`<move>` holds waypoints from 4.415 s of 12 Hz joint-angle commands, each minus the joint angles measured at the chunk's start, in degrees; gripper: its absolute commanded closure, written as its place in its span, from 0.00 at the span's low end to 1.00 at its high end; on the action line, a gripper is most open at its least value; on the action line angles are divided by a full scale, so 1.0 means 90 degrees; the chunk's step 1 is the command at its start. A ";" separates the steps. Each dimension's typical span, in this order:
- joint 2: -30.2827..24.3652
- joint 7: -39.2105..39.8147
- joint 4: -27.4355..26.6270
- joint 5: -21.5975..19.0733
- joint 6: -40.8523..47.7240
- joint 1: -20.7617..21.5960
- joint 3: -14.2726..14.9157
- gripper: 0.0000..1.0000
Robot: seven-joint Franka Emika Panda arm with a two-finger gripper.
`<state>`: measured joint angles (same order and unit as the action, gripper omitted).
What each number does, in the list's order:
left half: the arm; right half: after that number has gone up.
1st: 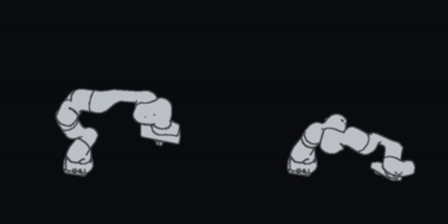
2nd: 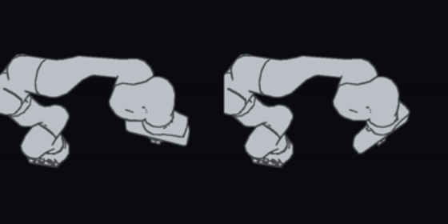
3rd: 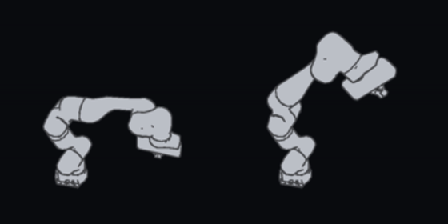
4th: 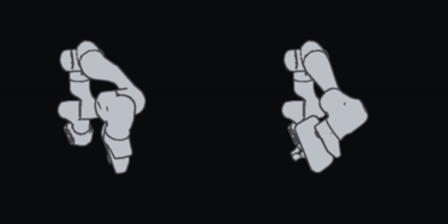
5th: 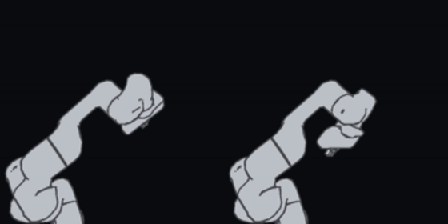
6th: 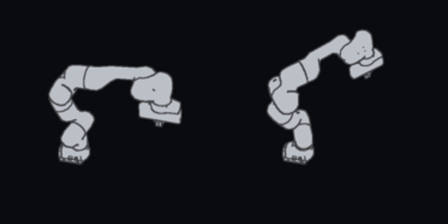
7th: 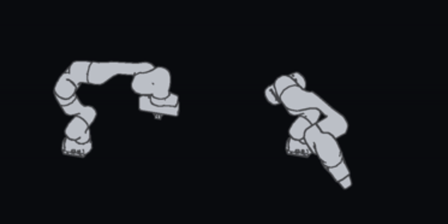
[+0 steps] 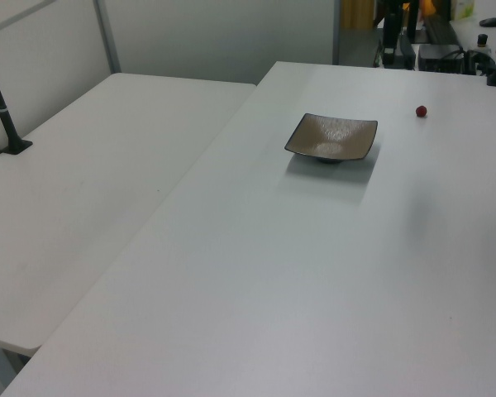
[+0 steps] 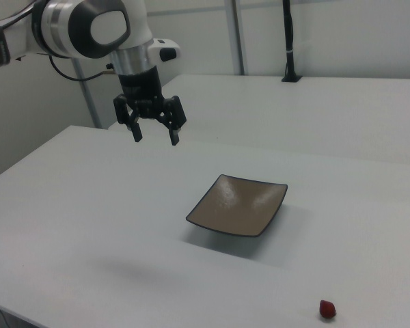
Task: Strawberries on a ceramic plate
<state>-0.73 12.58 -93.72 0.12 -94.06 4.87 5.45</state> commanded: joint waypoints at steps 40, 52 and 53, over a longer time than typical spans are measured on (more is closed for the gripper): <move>0.1673 0.5242 -0.1394 -0.0043 -0.3689 -0.1957 0.1309 0.00; 0.2474 0.6199 -0.1716 0.0015 -0.4988 -0.2240 0.1309 0.00; 0.2494 0.6229 -0.1716 0.0083 -0.5046 -0.2250 0.1309 0.00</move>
<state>21.64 66.14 -107.88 0.15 -136.73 -15.13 16.92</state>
